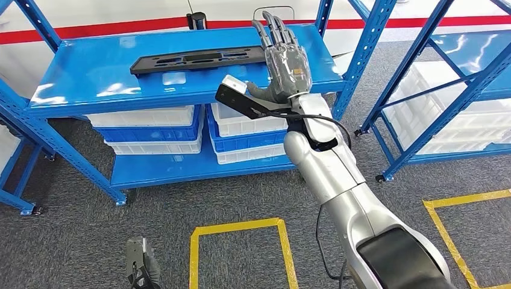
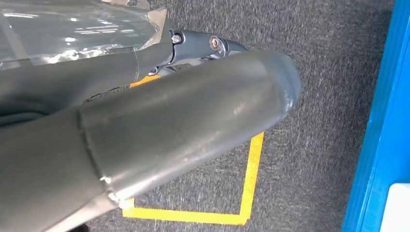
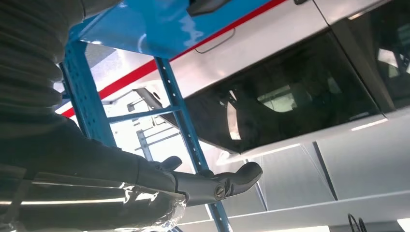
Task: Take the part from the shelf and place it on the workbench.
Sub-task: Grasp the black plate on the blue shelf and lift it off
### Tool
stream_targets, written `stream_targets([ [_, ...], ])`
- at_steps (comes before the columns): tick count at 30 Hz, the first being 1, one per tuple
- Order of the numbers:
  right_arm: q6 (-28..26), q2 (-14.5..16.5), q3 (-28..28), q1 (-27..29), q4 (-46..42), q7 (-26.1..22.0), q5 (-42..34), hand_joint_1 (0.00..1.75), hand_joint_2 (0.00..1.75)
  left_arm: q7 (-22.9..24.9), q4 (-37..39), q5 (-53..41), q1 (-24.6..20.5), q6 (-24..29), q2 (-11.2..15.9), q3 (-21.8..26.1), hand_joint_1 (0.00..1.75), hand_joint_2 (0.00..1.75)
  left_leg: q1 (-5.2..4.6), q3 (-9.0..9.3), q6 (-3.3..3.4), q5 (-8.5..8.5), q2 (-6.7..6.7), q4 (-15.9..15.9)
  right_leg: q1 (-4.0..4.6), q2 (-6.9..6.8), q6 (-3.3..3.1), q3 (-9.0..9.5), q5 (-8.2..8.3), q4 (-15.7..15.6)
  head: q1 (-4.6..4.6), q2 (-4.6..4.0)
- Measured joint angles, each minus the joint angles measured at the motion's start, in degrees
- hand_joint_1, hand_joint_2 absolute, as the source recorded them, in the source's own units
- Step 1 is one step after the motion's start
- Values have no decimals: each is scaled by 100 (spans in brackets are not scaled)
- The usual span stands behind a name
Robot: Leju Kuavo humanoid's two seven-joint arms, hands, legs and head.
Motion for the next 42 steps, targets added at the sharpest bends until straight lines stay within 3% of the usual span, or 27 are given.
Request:
stream_targets([
  [1,27,-26,-4,86,-57,30,45,0,175,-4,0,15,5,1,0,1,0,0,-2,30,4,-29,-10,1,-2,-1,22,-153,-9,197,1,0],
  [2,49,-51,-9,166,-117,58,88,0,175,-8,0,30,9,2,0,3,0,0,-3,67,-3,-59,-21,3,-7,-3,57,-189,81,160,2,0],
  [3,62,-69,-15,228,-178,78,123,0,175,-11,0,45,11,4,0,4,0,0,-3,112,-17,-93,-30,5,-14,-8,98,-103,260,-125,4,0],
  [5,81,-91,-28,286,-299,101,171,0,175,-16,0,56,9,9,1,7,0,0,-23,190,-67,-174,-34,20,-21,-39,148,261,666,-992,9,0],
  [7,123,-109,-42,321,-417,113,207,0,175,-16,0,57,3,16,4,6,0,0,-53,239,-128,-258,-29,30,-12,-61,93,495,849,-1482,0,0],
  [11,161,-141,-66,405,-618,142,242,0,175,-15,-2,50,-10,27,15,-1,0,0,-18,259,-250,-402,-2,102,-28,-29,-101,586,816,-1549,-22,0],
  [13,182,-148,-78,420,-693,166,262,0,175,-11,-1,30,-16,19,19,-8,0,0,-1,-4,-301,-649,3,633,-52,-13,-177,655,782,-1563,-47,0],
  [15,219,-169,-93,467,-725,190,277,0,175,3,3,8,-11,12,19,-13,0,0,6,-482,-338,-925,4,1447,-35,-4,-224,718,725,-1561,-60,0],
  [16,232,-186,-101,503,-732,198,280,0,175,14,5,2,-6,11,19,-13,0,0,8,-675,-344,-941,4,1699,-25,1,-234,755,692,-1561,-61,0],
  [17,240,-203,-111,537,-741,204,281,0,175,25,9,-2,-2,11,19,-14,0,0,8,-766,-338,-834,4,1728,-18,7,-234,800,655,-1561,-61,0],
  [18,244,-218,-122,560,-753,208,282,0,175,34,11,-4,0,10,19,-15,0,0,8,-736,-320,-616,5,1517,-12,15,-226,853,616,-1561,-60,0],
  [20,244,-237,-140,577,-788,212,283,0,175,46,13,-10,-1,9,19,-21,0,0,-6,-432,-248,-109,6,695,0,27,-198,965,534,-1565,-59,0],
  [22,248,-245,-149,578,-836,215,286,0,175,58,14,-22,-11,2,15,-46,0,0,-41,-181,-166,76,11,138,23,37,-144,1032,463,-1584,-57,0],
  [25,270,-262,-159,608,-932,249,311,0,175,75,15,-44,-21,-3,-5,-96,0,0,-67,-46,-47,16,7,-21,52,37,-28,1076,464,-1518,-56,0],
  [27,296,-283,-167,624,-1005,269,333,0,175,81,15,-52,-25,-3,-20,-119,0,0,-54,87,17,15,4,-64,50,26,2,966,369,-1254,-45,0],
  [31,367,-341,-169,702,-1093,285,351,0,175,82,15,-57,-31,-25,-32,-152,0,0,-47,185,57,-62,-12,-69,16,19,29,98,-16,14,-26,0],
  [32,377,-357,-169,732,-1110,289,352,0,175,82,15,-57,-28,-40,-33,-155,0,0,-46,215,49,-98,-21,-67,7,17,65,-36,8,79,-21,0],
  [33,388,-370,-169,755,-1127,293,355,0,175,82,15,-57,-26,-57,-35,-157,0,0,-44,260,33,-138,-28,-65,-4,12,116,-51,138,-80,-20,0],
  [35,414,-389,-169,769,-1156,297,363,0,175,83,15,-58,-26,-90,-38,-167,0,0,-39,374,-13,-234,-33,-64,-37,-18,218,189,628,-879,-14,0],
  [36,428,-401,-168,768,-1166,298,367,0,175,84,15,-61,-28,-103,-40,-175,0,0,-43,424,-45,-284,-35,-62,-32,-38,208,313,797,-1246,-13,0],
  [38,453,-425,-169,771,-1180,307,369,0,175,91,15,-70,-39,-122,-48,-194,0,0,-57,471,-120,-362,-30,-56,-7,-59,90,457,934,-1591,-13,0],
  [39,460,-432,-171,775,-1187,315,368,0,175,95,15,-74,-42,-128,-54,-203,0,0,-61,485,-152,-380,-27,-46,8,-53,1,480,904,-1591,-15,0],
  [42,463,-436,-182,768,-1235,336,373,0,175,107,14,-79,-51,-144,-74,-236,0,0,-32,353,-223,-435,-7,278,-32,-25,-152,601,878,-1587,-33,0],
])
